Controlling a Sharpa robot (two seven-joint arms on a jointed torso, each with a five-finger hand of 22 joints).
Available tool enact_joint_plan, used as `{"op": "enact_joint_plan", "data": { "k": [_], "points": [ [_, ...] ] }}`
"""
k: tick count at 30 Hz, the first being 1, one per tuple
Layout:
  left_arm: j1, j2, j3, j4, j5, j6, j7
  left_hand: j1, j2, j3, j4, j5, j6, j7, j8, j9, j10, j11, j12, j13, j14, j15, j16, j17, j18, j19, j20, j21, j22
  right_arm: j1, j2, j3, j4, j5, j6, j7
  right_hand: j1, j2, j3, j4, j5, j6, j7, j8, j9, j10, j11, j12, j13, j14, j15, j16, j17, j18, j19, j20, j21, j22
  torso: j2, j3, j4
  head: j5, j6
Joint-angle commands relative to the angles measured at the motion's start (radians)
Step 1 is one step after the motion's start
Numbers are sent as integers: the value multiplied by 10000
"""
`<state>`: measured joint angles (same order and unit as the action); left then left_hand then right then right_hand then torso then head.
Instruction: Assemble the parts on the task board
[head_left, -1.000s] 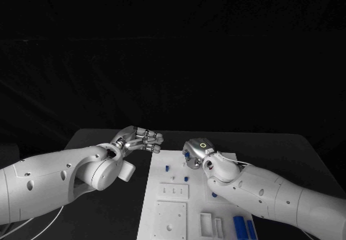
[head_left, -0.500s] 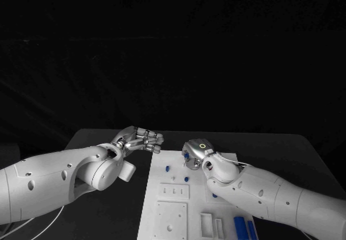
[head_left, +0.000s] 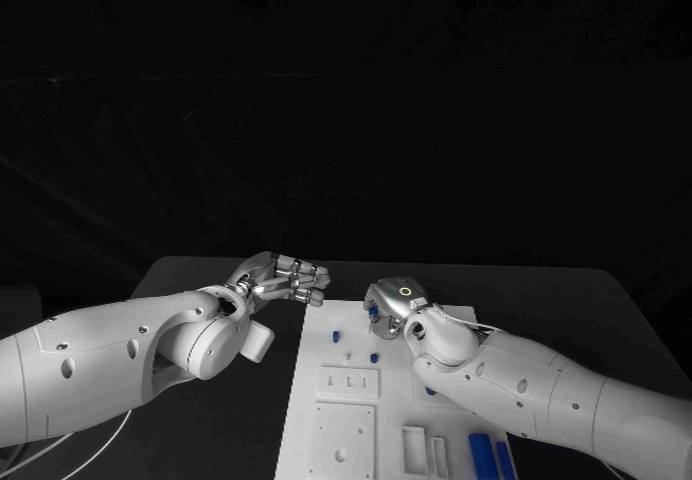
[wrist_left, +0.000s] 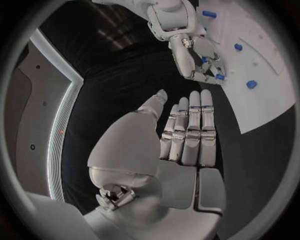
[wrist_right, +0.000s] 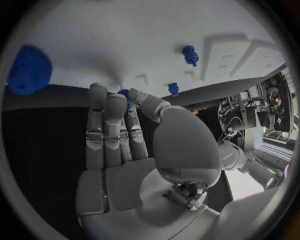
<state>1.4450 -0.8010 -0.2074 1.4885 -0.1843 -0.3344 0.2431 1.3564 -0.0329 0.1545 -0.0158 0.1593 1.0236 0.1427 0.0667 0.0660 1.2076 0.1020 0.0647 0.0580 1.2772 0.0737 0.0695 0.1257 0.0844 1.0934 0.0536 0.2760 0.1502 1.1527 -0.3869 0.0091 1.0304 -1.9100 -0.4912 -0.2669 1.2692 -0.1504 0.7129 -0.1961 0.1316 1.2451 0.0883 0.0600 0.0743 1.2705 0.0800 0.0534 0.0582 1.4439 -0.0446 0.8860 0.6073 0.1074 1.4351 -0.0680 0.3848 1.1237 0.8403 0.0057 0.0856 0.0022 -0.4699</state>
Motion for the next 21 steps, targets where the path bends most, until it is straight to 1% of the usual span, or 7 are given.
{"op": "enact_joint_plan", "data": {
  "k": [1, 5, 9, 14, 21],
  "points": [
    [21, 28, 10, 3, -31, 82, 44, -64, -19, -38, 4, 64, -71, -7, -18, 1, -74, -8, -43, 11, -55, 21, -18, 8, -52, 4, 56, -65, -9, -15, 9, -11, -33, -22, 140, 54, -31, 93, -43, -5, 19, 54, -21, 38, 9, 520, -424, 45, 17, -26, -29, 32, -16, 199, 63, -24, -32, 8, -1, 0, -2, -2, -4],
    [21, 32, 10, -6, -31, 89, 41, -61, -19, -36, -4, 66, -82, -3, -19, 0, -87, -4, -44, 11, -58, 22, -19, 5, -51, 7, 57, -67, -23, -10, 8, -11, -73, -19, 115, 41, -17, 95, -43, -6, 14, 45, -16, 39, 8, 506, -418, 46, 18, -30, -25, 23, -27, 198, 77, -22, -94, 53, -5, 3, -10, 8, -2],
    [20, 48, 10, -19, -31, 106, 37, -61, -19, -36, -4, 66, -82, -3, -19, 0, -87, -4, -44, 11, -58, 22, -19, 5, -51, 7, 57, -67, -23, -3, 15, -11, -96, -15, 96, 56, -21, 88, -43, -1, -7, 32, -12, 39, 6, 492, -414, 45, 18, -30, -18, 12, -36, 197, 80, -15, -123, 72, 2, -3, -4, 17, 2],
    [20, 71, 10, -35, -31, 122, 35, -61, -19, -36, -4, 66, -82, -3, -19, 0, -87, -4, -44, 11, -58, 22, -19, 5, -51, 7, 57, -67, -23, 3, 31, -11, -102, -22, 85, 72, -18, 84, -47, 6, -24, 11, -7, 34, 1, 470, -407, 43, 17, -24, -12, 1, -50, 195, 96, -9, -168, 93, 6, 1, -5, 37, 5],
    [19, 91, 10, -50, -31, 133, 30, -61, -19, -36, -4, 66, -82, -3, -19, 0, -87, -4, -44, 11, -58, 22, -19, 5, -51, 7, 57, -67, -23, 8, 91, -11, -162, 67, 71, 112, -16, 62, -44, 24, -68, -160, 46, 32, -32, 261, -343, 42, 15, -15, 39, 9, -60, 201, 126, 32, -245, 135, 9, 0, -6, 60, 12]
  ]
}}
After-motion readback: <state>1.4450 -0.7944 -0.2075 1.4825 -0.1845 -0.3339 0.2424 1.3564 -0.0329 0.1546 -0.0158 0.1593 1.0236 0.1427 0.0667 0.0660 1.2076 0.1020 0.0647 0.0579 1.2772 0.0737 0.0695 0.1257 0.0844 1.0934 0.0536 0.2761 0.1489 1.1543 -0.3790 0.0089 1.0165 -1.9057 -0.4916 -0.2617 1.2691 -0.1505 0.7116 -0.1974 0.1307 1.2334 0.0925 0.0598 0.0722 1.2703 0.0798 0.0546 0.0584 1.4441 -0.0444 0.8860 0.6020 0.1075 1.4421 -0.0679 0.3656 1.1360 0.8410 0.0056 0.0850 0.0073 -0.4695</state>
